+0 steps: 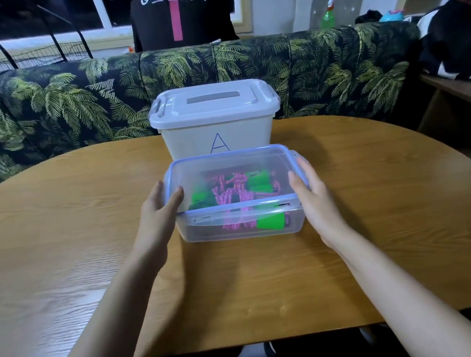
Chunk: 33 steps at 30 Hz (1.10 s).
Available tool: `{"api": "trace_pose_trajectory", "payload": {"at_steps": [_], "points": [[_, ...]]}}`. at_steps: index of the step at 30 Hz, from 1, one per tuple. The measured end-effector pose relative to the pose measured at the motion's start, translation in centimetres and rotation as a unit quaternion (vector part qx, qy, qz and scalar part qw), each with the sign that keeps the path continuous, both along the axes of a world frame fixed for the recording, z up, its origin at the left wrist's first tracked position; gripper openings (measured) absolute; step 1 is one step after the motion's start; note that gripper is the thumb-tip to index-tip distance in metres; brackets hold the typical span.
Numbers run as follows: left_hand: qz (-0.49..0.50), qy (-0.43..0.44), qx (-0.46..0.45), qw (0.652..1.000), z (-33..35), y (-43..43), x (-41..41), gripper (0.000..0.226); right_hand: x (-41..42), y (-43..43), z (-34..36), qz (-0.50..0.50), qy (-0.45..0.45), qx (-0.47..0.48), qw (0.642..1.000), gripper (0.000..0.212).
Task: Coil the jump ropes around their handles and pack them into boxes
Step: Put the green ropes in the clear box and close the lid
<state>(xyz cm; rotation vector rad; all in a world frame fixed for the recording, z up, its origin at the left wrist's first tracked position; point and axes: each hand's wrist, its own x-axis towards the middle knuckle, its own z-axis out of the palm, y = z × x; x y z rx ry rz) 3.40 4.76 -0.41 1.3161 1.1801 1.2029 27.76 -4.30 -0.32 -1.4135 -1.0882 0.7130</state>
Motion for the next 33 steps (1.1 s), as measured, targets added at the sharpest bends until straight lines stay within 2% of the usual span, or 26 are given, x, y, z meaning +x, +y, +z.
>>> {"api": "trace_pose_trajectory", "payload": {"at_steps": [7, 14, 17, 18, 20, 22, 24, 27, 33], "points": [[-0.016, 0.018, 0.007, 1.000, -0.3, -0.4, 0.7, 0.066, 0.9, -1.1, -0.7, -0.022, -0.027, -0.007, 0.999, 0.053], [0.004, 0.017, 0.003, 1.000, 0.0, 0.2, 0.3, 0.061, 0.7, -1.3, 0.0, -0.010, -0.059, -0.061, 0.996, 0.047], [-0.008, 0.033, 0.005, 0.999, 0.1, 0.1, -0.2, 0.060, 0.5, -1.4, 0.1, -0.035, -0.084, -0.075, 0.993, 0.049], [-0.008, 0.046, 0.010, 0.999, 0.1, 0.1, -0.4, 0.062, 0.5, -1.4, 0.0, -0.051, -0.108, -0.072, 0.990, 0.052], [0.005, 0.124, 0.077, 0.989, 0.0, 0.1, -0.8, 0.067, 0.8, -1.5, 0.0, -0.086, -0.230, -0.035, 0.969, 0.056], [-0.012, 0.240, 0.202, 0.949, 0.0, -0.1, -1.1, 0.065, 1.0, -1.7, -0.1, -0.074, -0.383, 0.008, 0.921, 0.064], [-0.056, 0.309, 0.268, 0.911, 0.0, -0.2, -0.9, 0.064, 1.0, -1.8, -0.1, -0.030, -0.458, 0.007, 0.888, 0.068], [-0.096, 0.320, 0.261, 0.905, 0.0, -0.5, -0.5, 0.064, 1.1, -2.3, -0.5, -0.005, -0.452, -0.009, 0.892, 0.072], [-0.105, 0.319, 0.262, 0.905, -0.3, -0.4, -0.9, 0.057, 1.0, -3.2, -0.9, -0.015, -0.453, 0.007, 0.892, 0.072]]}}
